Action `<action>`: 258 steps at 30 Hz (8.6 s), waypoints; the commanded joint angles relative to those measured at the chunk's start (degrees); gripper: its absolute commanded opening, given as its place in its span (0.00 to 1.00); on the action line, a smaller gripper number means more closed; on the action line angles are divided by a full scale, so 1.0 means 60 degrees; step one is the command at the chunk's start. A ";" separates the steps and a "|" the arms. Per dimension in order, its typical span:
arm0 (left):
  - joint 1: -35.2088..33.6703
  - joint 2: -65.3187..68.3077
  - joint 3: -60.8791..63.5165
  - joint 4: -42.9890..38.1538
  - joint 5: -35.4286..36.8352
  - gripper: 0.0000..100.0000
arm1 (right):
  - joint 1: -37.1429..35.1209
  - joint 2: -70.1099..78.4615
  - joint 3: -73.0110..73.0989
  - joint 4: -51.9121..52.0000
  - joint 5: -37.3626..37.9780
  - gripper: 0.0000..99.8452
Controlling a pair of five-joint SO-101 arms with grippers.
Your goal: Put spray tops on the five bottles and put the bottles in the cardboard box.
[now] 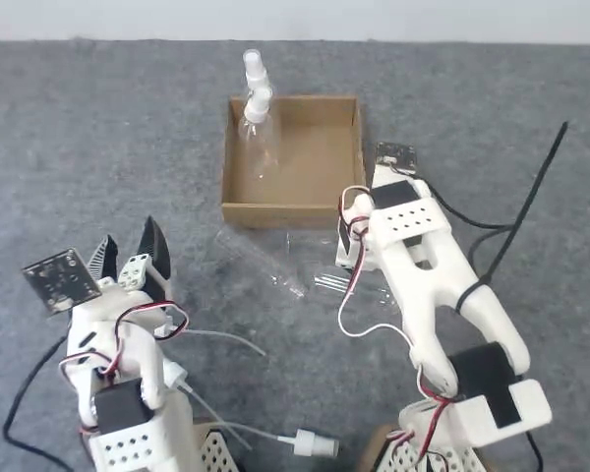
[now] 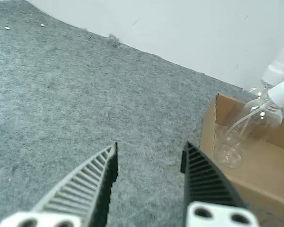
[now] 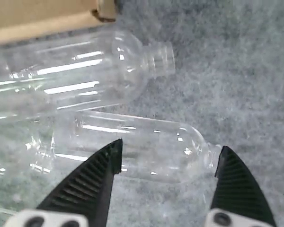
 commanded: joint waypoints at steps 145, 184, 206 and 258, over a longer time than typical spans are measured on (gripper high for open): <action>-0.0073 -0.0161 0.0227 -0.0733 -0.0059 0.21 | 0.0491 -0.1546 0.1802 -0.3040 0.0366 0.30; -0.0073 -0.0161 0.0227 -0.0733 -0.0059 0.21 | 0.0520 -0.0813 0.1377 -0.2220 0.4777 0.06; -0.0073 -0.0161 0.0227 -0.0733 -0.0059 0.21 | 0.0447 -0.0813 0.1231 -0.1487 0.9744 0.30; -0.0073 -0.0161 0.0242 -0.0733 -0.0073 0.21 | 0.1473 0.0842 0.1714 -0.2747 0.5963 0.23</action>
